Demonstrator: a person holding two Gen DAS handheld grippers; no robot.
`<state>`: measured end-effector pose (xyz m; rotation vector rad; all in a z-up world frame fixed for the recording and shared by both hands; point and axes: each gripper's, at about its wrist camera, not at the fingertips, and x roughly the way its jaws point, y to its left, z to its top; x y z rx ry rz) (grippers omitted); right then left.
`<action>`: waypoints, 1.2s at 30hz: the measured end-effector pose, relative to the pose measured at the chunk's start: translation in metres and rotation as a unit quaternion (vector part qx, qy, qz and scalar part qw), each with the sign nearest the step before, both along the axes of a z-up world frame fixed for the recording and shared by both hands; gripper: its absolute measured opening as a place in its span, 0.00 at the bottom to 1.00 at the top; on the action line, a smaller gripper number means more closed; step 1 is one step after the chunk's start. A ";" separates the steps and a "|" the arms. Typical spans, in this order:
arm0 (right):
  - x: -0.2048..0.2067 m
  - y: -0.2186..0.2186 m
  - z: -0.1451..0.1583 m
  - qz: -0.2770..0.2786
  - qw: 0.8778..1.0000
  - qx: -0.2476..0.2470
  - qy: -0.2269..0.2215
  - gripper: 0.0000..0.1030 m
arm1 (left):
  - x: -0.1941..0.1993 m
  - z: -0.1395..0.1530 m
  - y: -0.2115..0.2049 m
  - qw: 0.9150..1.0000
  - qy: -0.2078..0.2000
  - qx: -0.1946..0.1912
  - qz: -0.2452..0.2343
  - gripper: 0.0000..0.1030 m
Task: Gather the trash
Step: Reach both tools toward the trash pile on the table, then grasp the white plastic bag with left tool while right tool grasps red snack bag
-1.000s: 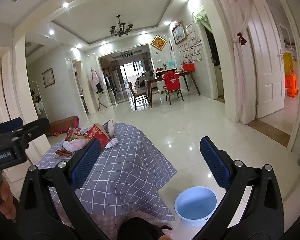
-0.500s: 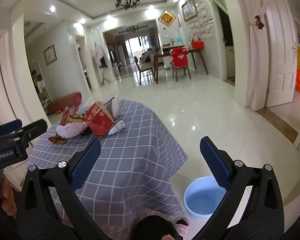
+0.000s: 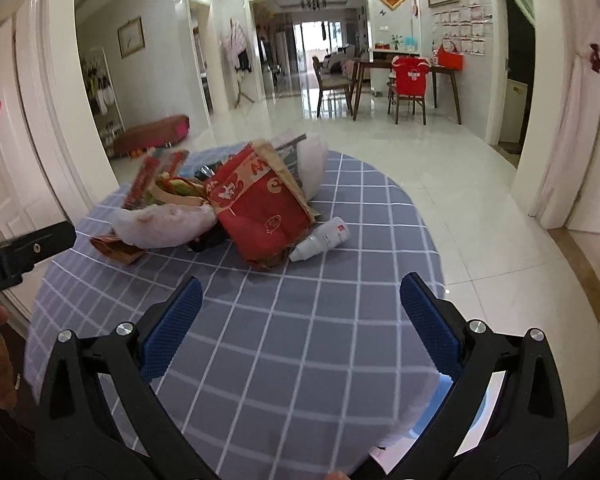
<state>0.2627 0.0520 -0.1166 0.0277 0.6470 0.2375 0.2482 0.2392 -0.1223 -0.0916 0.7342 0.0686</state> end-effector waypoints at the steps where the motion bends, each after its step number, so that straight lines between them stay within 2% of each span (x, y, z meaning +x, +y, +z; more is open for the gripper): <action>1: 0.009 0.002 -0.003 -0.004 1.000 -0.004 0.003 0.94 | 0.007 -0.003 -0.005 1.000 0.003 0.012 -0.017 0.96; 4: 0.024 0.001 -0.009 -0.010 1.000 -0.007 0.016 0.94 | 0.032 -0.012 -0.021 0.996 0.015 0.060 -0.060 0.95; 6: 0.032 0.000 -0.012 -0.012 1.000 -0.011 0.022 0.94 | 0.043 -0.017 -0.026 0.993 0.016 0.082 -0.081 0.91; 8: 0.040 0.000 -0.016 -0.012 0.999 -0.015 0.027 0.94 | 0.056 -0.023 -0.030 0.989 0.030 0.101 -0.100 0.74; 10: 0.049 0.000 -0.018 -0.008 0.999 -0.017 0.030 0.94 | 0.065 -0.029 -0.032 0.986 0.040 0.117 -0.113 0.68; 15: 0.067 0.008 -0.020 0.009 0.999 -0.028 0.029 0.94 | 0.083 -0.047 -0.036 0.976 0.070 0.143 -0.150 0.66; 19: 0.083 0.022 -0.020 0.038 0.997 -0.058 0.020 0.94 | 0.090 -0.056 -0.042 0.970 0.077 0.163 -0.165 0.64; 23: 0.096 0.041 -0.023 0.086 0.992 -0.093 0.023 0.94 | 0.093 -0.055 -0.041 0.972 0.073 0.146 -0.168 0.44; 26: 0.107 0.054 -0.026 0.114 0.988 -0.104 0.027 0.94 | 0.088 -0.049 -0.038 0.976 0.062 0.124 -0.170 0.36; 32: 0.132 0.069 -0.032 0.145 0.983 -0.101 0.042 0.94 | 0.072 -0.036 -0.030 0.982 0.038 0.076 -0.169 0.32; 36: 0.141 0.072 -0.032 0.155 0.983 -0.078 0.063 0.82 | 0.059 -0.023 -0.024 0.986 0.019 0.050 -0.159 0.31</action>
